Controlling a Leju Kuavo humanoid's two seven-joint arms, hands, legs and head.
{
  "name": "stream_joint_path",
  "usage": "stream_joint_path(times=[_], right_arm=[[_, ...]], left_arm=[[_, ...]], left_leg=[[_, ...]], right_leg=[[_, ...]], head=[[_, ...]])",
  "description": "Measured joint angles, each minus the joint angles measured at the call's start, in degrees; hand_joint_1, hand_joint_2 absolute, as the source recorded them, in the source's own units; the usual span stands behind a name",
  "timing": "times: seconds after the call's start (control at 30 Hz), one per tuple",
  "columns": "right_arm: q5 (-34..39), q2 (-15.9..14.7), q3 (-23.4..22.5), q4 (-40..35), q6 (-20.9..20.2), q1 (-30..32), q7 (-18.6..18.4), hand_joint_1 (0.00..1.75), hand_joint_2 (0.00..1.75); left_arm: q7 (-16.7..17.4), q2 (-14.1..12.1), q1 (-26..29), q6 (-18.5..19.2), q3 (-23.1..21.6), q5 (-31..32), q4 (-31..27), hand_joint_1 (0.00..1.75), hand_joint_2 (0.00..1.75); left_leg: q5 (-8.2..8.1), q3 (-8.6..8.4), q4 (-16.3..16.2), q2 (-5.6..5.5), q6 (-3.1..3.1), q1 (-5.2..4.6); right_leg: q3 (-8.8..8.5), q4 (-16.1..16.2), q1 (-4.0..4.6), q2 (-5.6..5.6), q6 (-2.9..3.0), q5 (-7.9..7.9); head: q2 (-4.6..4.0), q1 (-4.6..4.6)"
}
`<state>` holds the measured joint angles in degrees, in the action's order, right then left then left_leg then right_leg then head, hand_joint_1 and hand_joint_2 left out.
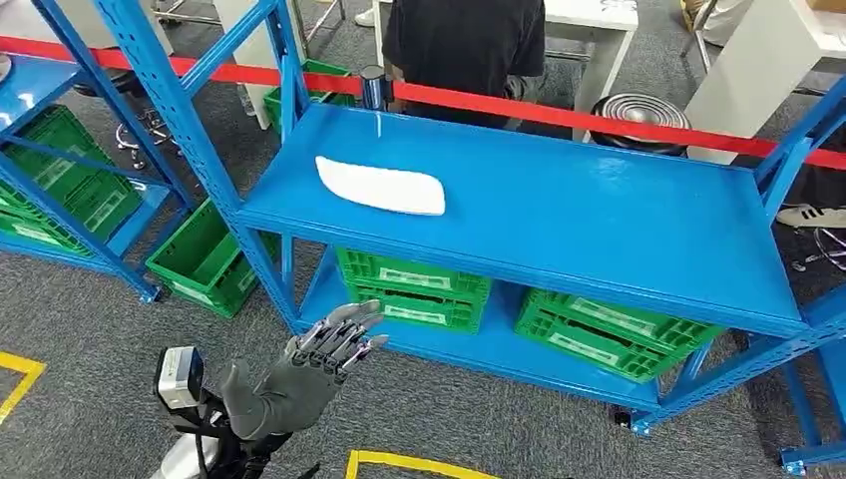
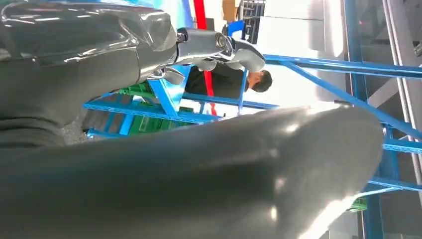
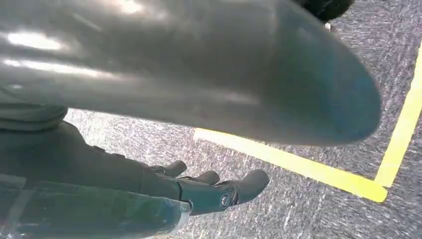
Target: Take the parts from the cabinet and place them on the table.
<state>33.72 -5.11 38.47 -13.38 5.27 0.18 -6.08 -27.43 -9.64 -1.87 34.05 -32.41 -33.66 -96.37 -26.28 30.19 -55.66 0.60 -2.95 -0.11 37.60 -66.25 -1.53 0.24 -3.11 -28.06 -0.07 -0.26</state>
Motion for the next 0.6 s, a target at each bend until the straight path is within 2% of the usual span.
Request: stream_joint_path(times=[0.03, 0.07, 0.1, 0.13, 0.17, 0.2, 0.23, 0.27, 0.3, 0.37, 0.4, 0.43, 0.47, 0.5, 0.53, 0.57, 0.6], right_arm=[[0.04, -0.13, 0.0, -0.02, -0.02, -0.04, 0.07, 0.0, 0.0], [0.09, -0.15, 0.0, 0.0, -0.07, -0.11, 0.15, 0.0, 0.0], [0.35, -0.24, 0.0, -0.02, -0.11, -0.09, 0.28, 0.0, 0.0], [0.55, -0.28, 0.0, -0.02, -0.11, -0.01, 0.41, 0.0, 0.0], [0.7, -0.33, 0.0, -0.02, -0.07, 0.07, 0.55, 0.0, 0.0], [0.77, -0.33, 0.0, -0.02, -0.02, 0.1, 0.68, 0.0, 0.0], [0.81, -0.26, 0.0, -0.13, -0.02, 0.1, 0.77, 0.0, 0.0], [0.83, -0.33, 0.0, -0.13, -0.02, 0.05, 0.87, 0.0, 0.0], [0.81, -0.48, 0.0, -0.13, 0.02, 0.01, 0.87, 0.0, 0.0], [0.83, -0.52, -0.02, -0.15, 0.09, 0.05, 0.9, 0.0, 0.0], [0.83, -0.57, -0.02, -0.15, 0.17, 0.1, 0.92, 0.0, 0.0], [0.83, -0.59, 0.0, -0.15, 0.2, 0.1, 0.92, 0.0, 0.0], [0.83, -0.61, 0.0, -0.18, 0.2, 0.06, 0.94, 0.0, 0.0], [0.83, -0.61, 0.0, -0.28, 0.2, 0.03, 0.94, 0.0, 0.0], [0.83, -0.61, 0.0, -0.48, 0.2, 0.0, 0.96, 0.0, 0.0], [0.83, -0.59, 0.0, -0.61, 0.2, 0.02, 0.98, 0.0, 0.0], [0.83, -0.35, 0.0, -0.77, 0.2, -0.03, 0.98, 0.0, 0.0]], left_arm=[[0.0, 0.04, -0.03, 0.11, -0.02, 0.02, 0.0, 0.0, 0.0], [0.0, 0.04, -0.04, 0.33, -0.05, 0.02, 0.0, 0.0, 0.0], [0.02, 0.04, -0.11, 0.5, -0.05, 0.0, -0.02, 0.0, 0.0], [0.02, 0.07, -0.1, 0.85, -0.11, -0.02, -0.04, 0.0, 0.0], [0.02, 0.09, -0.08, 1.01, -0.13, 0.0, -0.02, 0.0, 0.0], [0.02, 0.09, -0.14, 1.18, -0.13, 0.0, -0.04, 0.0, 0.0], [0.02, 0.09, -0.2, 1.23, -0.15, 0.0, -0.04, 0.0, 0.0], [0.02, 0.09, -0.29, 1.29, -0.15, 0.0, -0.09, 0.0, 0.0], [0.02, 0.09, -0.39, 1.29, -0.15, 0.0, -0.13, 0.0, 0.0], [0.02, 0.09, -0.32, 1.29, -0.17, 0.02, -0.13, 0.0, 0.0], [0.02, 0.09, -0.29, 1.29, -0.18, 0.09, -0.13, 0.0, 0.0], [0.02, 0.09, -0.29, 1.29, -0.18, 0.09, -0.13, 0.0, 0.0], [0.02, 0.09, -0.31, 1.29, -0.18, 0.11, -0.13, 0.0, 0.0], [0.02, 0.09, -0.33, 1.29, -0.18, 0.13, -0.13, 0.0, 0.0], [0.02, 0.09, -0.41, 1.27, -0.18, 0.17, -0.15, 0.0, 0.0], [0.02, 0.09, -0.55, 1.22, -0.18, 0.15, -0.2, 0.0, 0.0], [0.04, 0.09, -0.73, 1.09, -0.2, 0.17, -0.22, 0.0, 0.0]], left_leg=[[-0.27, 0.03, -0.44, 0.0, 0.34, 0.06], [-0.68, 0.32, -1.0, 0.03, 0.81, -0.23], [-1.03, 0.58, -1.49, -0.01, 1.1, -0.51], [-0.99, 0.67, -1.47, 0.01, 1.18, -0.52], [-0.95, 0.63, -1.42, 0.02, 1.24, -0.36], [-1.05, 0.61, -1.48, 0.06, 1.33, -0.28], [-1.53, 0.63, -1.81, -0.04, 1.69, -0.1], [-2.38, 0.98, -3.08, -0.28, 2.07, -0.04], [-4.45, 2.79, -6.73, -0.39, 2.51, 0.21], [-8.53, 8.06, -16.54, -0.39, 3.03, 0.54], [-9.21, 10.24, -20.14, -0.39, 3.11, 0.61], [-8.35, 10.92, -20.63, -0.39, 3.0, 0.66], [-6.26, 10.25, -18.33, -0.39, 2.73, 0.66], [-3.42, 8.37, -13.91, -0.43, 2.31, 0.63], [-0.2, 5.56, -7.75, -0.58, 1.56, 0.44], [1.47, 3.58, -3.14, -0.81, 0.55, 0.13], [0.5, 3.14, -2.48, -0.41, 0.3, 0.01]], right_leg=[[-3.08, 5.77, -0.09, -0.33, -0.45, 1.84], [-4.35, 8.45, -0.03, -0.72, 0.17, 1.58], [-4.61, 8.66, 0.08, -0.33, 0.92, 1.87], [-4.49, 8.44, 0.17, -0.3, 1.32, 1.83], [-4.48, 8.41, 0.38, -0.26, 1.46, 1.79], [-4.54, 8.48, 0.3, -0.19, 1.83, 1.8], [-4.77, 8.65, -0.27, -0.09, 2.1, 1.88], [-4.96, 8.66, -0.28, -0.01, 2.34, 1.75], [-5.05, 8.66, -0.26, 0.0, 2.77, 1.68], [-5.0, 8.63, -0.08, 0.03, 2.86, 1.61], [-4.99, 8.61, 0.03, 0.04, 2.96, 1.54], [-5.08, 8.61, 0.13, 0.13, 3.01, 1.49], [-5.23, 8.61, 0.22, 0.28, 3.04, 1.44], [-5.45, 8.64, 0.36, 0.46, 3.08, 1.39], [-5.73, 8.67, 0.58, 0.59, 3.14, 1.33], [-5.78, 8.77, 0.44, 0.7, 3.16, 1.27], [-5.65, 8.7, 1.06, 0.73, 2.83, 1.14]], head=[[0.0, 0.02], [0.0, 0.02], [0.0, -0.11], [0.0, -0.11], [0.0, -0.09], [0.0, -0.09], [0.0, -0.04], [0.0, -0.24], [0.0, -0.35], [0.0, -0.35], [0.0, -0.35], [0.0, -0.35], [0.0, -0.35], [0.0, -0.37], [0.0, -0.37], [0.0, -0.35], [0.0, -0.17]])
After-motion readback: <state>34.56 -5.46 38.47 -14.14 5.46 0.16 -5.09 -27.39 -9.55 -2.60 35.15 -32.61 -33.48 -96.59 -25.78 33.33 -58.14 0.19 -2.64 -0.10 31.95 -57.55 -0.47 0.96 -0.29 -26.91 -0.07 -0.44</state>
